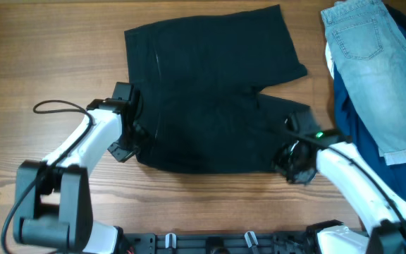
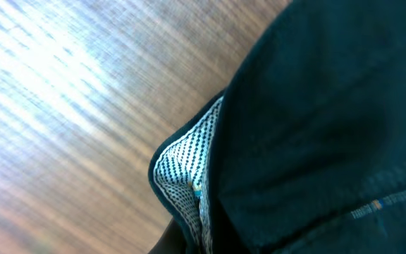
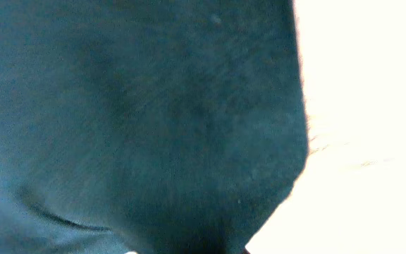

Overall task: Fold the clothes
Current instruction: 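Lift the leg hems and fold them up toward the waistband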

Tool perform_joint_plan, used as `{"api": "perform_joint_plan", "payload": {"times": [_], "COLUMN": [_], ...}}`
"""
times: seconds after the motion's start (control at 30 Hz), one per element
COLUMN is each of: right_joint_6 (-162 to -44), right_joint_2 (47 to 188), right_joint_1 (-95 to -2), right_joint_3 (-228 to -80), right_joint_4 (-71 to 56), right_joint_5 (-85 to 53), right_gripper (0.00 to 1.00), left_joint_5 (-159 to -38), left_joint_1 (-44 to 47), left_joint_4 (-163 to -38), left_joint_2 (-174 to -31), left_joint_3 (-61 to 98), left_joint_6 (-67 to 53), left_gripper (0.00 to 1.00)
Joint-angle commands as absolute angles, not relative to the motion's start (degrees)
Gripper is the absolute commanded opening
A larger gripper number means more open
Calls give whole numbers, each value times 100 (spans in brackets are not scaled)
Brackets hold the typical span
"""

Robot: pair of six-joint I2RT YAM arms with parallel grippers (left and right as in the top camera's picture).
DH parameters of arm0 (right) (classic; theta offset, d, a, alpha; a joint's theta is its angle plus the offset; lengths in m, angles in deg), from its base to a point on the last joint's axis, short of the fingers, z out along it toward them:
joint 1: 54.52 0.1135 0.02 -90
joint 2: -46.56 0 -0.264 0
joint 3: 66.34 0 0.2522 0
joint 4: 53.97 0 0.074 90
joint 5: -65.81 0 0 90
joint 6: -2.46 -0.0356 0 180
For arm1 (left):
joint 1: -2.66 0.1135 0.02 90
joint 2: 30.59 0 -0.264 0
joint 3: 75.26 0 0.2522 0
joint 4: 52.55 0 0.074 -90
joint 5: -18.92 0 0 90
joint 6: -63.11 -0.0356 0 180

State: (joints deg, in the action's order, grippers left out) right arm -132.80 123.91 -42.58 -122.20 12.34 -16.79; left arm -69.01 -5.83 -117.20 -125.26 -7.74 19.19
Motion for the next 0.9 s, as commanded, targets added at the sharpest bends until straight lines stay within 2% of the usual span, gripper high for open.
{"api": "perform_joint_plan", "payload": {"times": [0.0,0.27,0.57,0.67,0.87], "right_joint_6": [-12349,-11037,-10659,-10532,-10100], "right_joint_2": [11875,11024,10590,10974,12655], "right_joint_1": [-4721,-5847,-5963,-5963,-5963], "right_joint_3": [-13355,-14485,-15547,-15562,-15562], "right_joint_4": [1678,2421,2976,2513,826], "right_joint_5": [-2387,-2350,-2273,-2271,-1910], "right_gripper": [4,4,4,4,4], "left_joint_5": [-6777,-6779,-6779,-6571,-5904], "left_joint_1": [-526,-592,-909,-907,-907], "left_joint_4": [-12122,-12715,-13412,-13191,-11718], "left_joint_2": [-11711,-10349,-9401,-9414,-10192], "left_joint_3": [-532,-532,-532,-532,-534], "left_joint_6": [1548,1546,1729,1790,1856], "left_gripper": [4,4,4,4,4]}}
